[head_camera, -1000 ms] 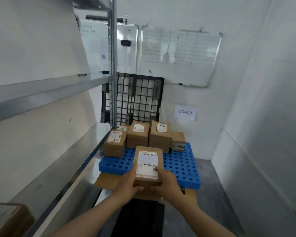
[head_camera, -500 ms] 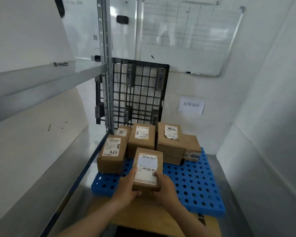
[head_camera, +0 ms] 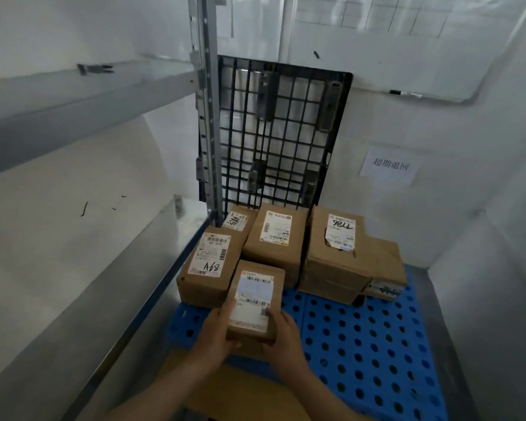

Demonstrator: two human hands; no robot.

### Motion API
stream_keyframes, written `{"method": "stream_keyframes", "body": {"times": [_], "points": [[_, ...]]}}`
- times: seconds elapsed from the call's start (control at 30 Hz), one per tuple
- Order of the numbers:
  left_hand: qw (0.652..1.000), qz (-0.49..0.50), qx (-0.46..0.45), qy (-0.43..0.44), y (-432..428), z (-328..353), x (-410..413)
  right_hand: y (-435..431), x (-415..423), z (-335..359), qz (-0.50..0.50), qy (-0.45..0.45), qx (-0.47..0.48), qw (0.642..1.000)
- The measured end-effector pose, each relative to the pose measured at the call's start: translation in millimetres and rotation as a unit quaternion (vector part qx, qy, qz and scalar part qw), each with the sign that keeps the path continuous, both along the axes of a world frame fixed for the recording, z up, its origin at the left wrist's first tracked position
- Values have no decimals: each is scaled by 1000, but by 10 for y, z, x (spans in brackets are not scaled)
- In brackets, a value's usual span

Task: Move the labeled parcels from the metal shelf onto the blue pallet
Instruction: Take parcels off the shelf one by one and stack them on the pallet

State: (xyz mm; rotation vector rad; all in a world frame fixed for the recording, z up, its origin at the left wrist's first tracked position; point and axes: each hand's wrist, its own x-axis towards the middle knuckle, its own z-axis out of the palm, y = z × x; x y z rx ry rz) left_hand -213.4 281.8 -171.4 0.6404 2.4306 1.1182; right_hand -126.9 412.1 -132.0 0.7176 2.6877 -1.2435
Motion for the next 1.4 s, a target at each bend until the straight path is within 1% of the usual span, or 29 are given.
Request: {"method": "stream_keyframes", "body": {"times": [0.07, 0.17, 0.27, 0.53, 0.63, 0.73, 0.77, 0.87, 0.97, 1.07, 1.1, 1.27, 1.4], "points": [[1000, 6, -3, 5, 2, -23, -30, 14, -13, -37, 3, 1, -13, 1000], [998, 9, -54, 25, 13, 14, -52, 13, -19, -89, 13, 7, -16, 1000], [999, 5, -43, 26, 19, 9, -47, 16, -38, -94, 17, 2, -13, 1000], [994, 10, -100, 51, 80, 81, -55, 87, -69, -44, 47, 3, -14, 999], [993, 19, -105, 52, 73, 102, -61, 141, -30, 22, 69, 15, 29, 997], [990, 36, -113, 80, 36, 149, -36, 195, -36, 82, 109, 94, 99, 985], [988, 46, -118, 85, 24, 176, -26, 207, -53, 98, 130, 101, 113, 980], [981, 72, -153, 97, -46, 283, 1, 191, -151, 180, 191, 82, 142, 968], [972, 112, -174, 108, -185, 380, 42, 103, -295, 209, 237, 91, 162, 954], [967, 172, -151, 111, -418, 477, 119, -70, -444, 212, 267, 104, 167, 943], [961, 196, -150, 122, -523, 507, 145, -142, -499, 220, 281, 110, 165, 939], [923, 291, -215, 133, -1143, 758, 340, -703, -780, 292, 359, 140, 150, 911], [894, 359, -235, 131, -1689, 957, 676, -1298, -763, 434, 423, 167, 127, 882]]}}
